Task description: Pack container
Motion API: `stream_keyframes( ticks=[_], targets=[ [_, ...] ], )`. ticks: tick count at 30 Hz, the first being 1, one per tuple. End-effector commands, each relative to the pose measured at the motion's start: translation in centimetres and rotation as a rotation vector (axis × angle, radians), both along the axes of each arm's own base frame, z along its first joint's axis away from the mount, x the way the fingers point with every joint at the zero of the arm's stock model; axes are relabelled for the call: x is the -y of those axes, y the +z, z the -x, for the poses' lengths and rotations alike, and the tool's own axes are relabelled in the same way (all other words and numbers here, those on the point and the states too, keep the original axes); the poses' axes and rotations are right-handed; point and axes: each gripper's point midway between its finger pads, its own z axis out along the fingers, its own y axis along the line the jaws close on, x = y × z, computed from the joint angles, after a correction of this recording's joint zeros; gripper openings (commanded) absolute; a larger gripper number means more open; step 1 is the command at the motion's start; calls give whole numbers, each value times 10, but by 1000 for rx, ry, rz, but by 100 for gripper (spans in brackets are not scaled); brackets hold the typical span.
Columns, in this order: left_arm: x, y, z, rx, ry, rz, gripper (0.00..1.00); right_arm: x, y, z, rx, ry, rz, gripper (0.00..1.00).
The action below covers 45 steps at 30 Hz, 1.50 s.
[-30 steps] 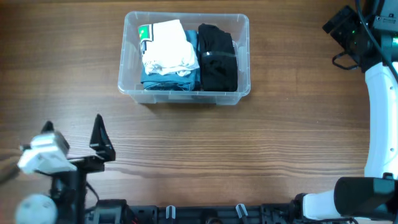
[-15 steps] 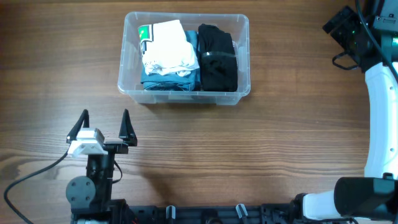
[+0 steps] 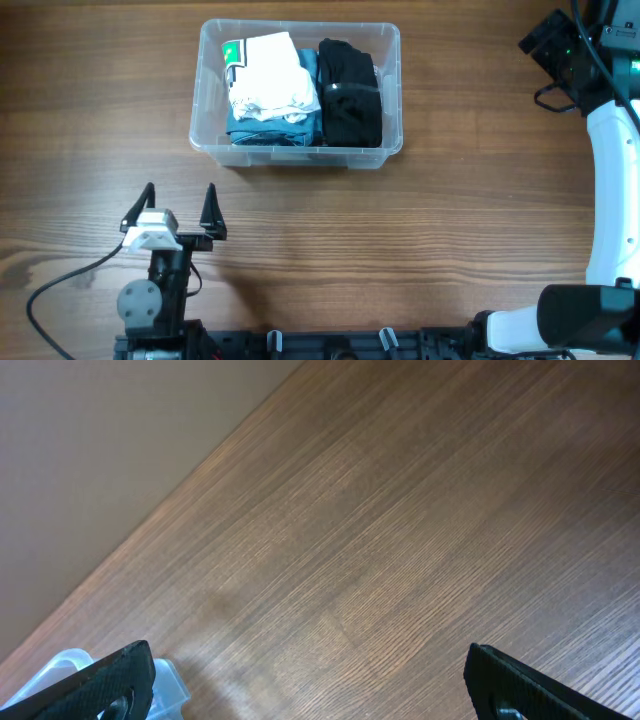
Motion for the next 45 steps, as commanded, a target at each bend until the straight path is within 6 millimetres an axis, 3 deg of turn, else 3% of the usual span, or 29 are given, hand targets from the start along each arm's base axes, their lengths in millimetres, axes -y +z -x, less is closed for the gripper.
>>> stream_keyframes(
  ticks=[1, 4, 27, 29, 31, 33, 35, 38, 41, 45],
  targets=[
    [10, -21, -1, -43, -47, 4, 100, -2, -5, -3, -7, 3, -12, 100],
    [12, -35, -1, -103, -54, 6, 100, -2, -5, -3, -7, 3, -13, 100],
    [11, -35, -1, -101, -50, 5, 100, -3, -5, -3, -7, 5, -13, 100],
    [11, -35, -1, -101, -50, 5, 100, -7, 7, 1, 20, 12, -9, 100],
    [11, -35, -1, -101, -50, 5, 100, -17, 32, 11, 83, 35, -2, 100],
    [11, -35, -1, -101, -50, 5, 100, -39, 72, 33, 184, 90, 11, 100],
    [11, -35, -1, -101, -50, 5, 100, -45, 102, 56, 260, 88, 53, 100],
    [11, -35, -1, -101, -50, 5, 100, -48, 132, 98, 394, 80, 81, 100],
    [11, -35, -1, -101, -50, 5, 100, -58, 135, 116, 509, 193, 142, 100],
    [11, -35, -1, -101, -50, 5, 100, -91, 112, 144, 690, 459, 272, 100]
  ],
)
